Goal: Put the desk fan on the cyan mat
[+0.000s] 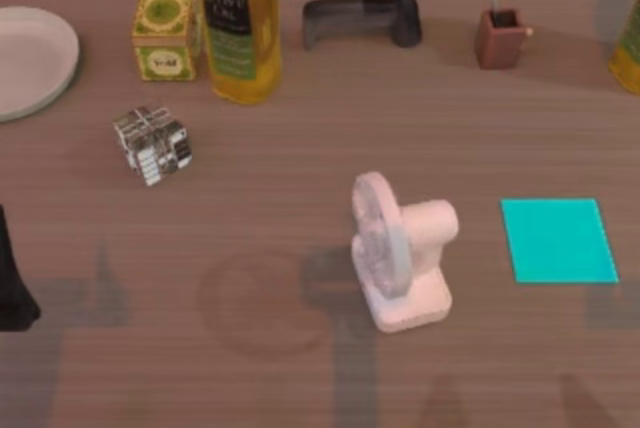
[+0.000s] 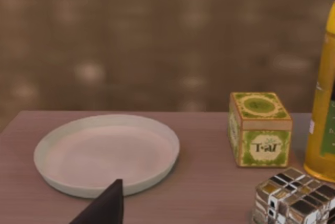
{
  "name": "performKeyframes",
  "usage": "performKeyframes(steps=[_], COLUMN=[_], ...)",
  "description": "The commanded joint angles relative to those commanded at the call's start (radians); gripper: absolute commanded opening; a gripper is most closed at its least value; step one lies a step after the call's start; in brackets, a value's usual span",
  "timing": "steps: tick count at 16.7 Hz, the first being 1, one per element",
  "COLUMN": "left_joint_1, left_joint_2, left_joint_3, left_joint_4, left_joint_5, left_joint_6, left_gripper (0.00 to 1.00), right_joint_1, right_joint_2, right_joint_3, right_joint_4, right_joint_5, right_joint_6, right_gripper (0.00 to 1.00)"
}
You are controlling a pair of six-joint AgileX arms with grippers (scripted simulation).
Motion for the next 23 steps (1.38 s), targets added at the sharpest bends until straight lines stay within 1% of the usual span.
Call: performKeyframes(steps=[4,6,9,13,23], left_joint_1=[0.000,0.000,0.000,0.000,0.000], left_joint_2=[0.000,0.000,0.000,0.000,0.000], left_joint_3=[0.000,0.000,0.000,0.000,0.000], left_joint_4=[0.000,0.000,0.000,0.000,0.000], left_joint_5=[0.000,0.000,0.000,0.000,0.000], left_joint_6=[0.000,0.000,0.000,0.000,0.000], left_gripper=[1.00,1.00,1.00,1.00,1.00], right_joint_1=[0.013,0.043,0.111,0.231,0.568], right_joint_2=[0.030,0.103,0.284,0.632,1.654], right_joint_3=[0.030,0.102,0.283,0.629,1.648], right_joint_4=[-0.027,-0.087,-0.230,-0.484,-1.187], right_joint_5=[-0.001,-0.003,-0.004,-0.002,0.001], right_joint_6=[0.007,0.023,0.064,0.142,0.364], right_gripper=[1.00,1.00,1.00,1.00,1.00])
